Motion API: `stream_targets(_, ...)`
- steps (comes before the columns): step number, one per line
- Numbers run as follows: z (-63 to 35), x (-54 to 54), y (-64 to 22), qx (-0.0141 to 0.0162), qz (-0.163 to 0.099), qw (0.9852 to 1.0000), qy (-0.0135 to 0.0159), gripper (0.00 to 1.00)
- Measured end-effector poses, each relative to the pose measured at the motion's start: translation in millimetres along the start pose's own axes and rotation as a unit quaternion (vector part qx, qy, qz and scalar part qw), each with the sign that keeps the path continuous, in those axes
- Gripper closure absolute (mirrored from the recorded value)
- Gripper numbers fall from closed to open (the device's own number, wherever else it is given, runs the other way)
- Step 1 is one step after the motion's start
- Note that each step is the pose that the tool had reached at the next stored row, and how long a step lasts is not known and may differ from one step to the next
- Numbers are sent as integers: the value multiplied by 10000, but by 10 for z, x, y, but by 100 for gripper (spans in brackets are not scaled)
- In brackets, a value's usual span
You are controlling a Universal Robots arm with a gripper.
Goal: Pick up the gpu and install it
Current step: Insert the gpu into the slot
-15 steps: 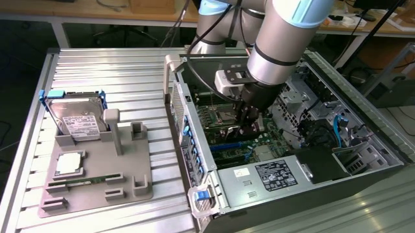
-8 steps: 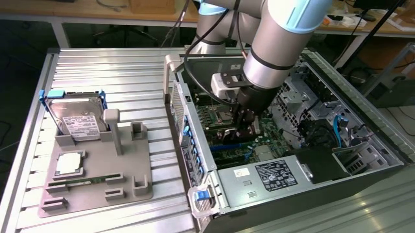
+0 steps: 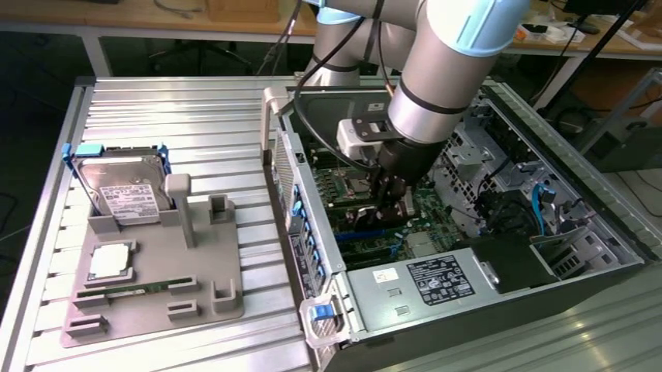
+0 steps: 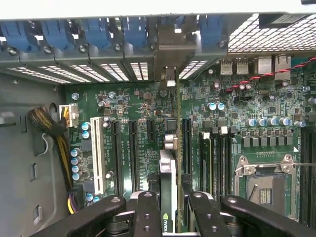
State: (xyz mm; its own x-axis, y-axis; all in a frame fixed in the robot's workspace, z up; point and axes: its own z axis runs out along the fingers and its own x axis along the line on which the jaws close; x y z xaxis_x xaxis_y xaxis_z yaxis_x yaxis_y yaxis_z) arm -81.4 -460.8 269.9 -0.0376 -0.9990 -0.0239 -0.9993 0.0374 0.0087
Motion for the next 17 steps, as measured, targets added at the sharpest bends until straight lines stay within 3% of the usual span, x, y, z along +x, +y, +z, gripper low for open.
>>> stream_targets(17, 68, 4, -7, -23, 0, 10000, 1, 73)
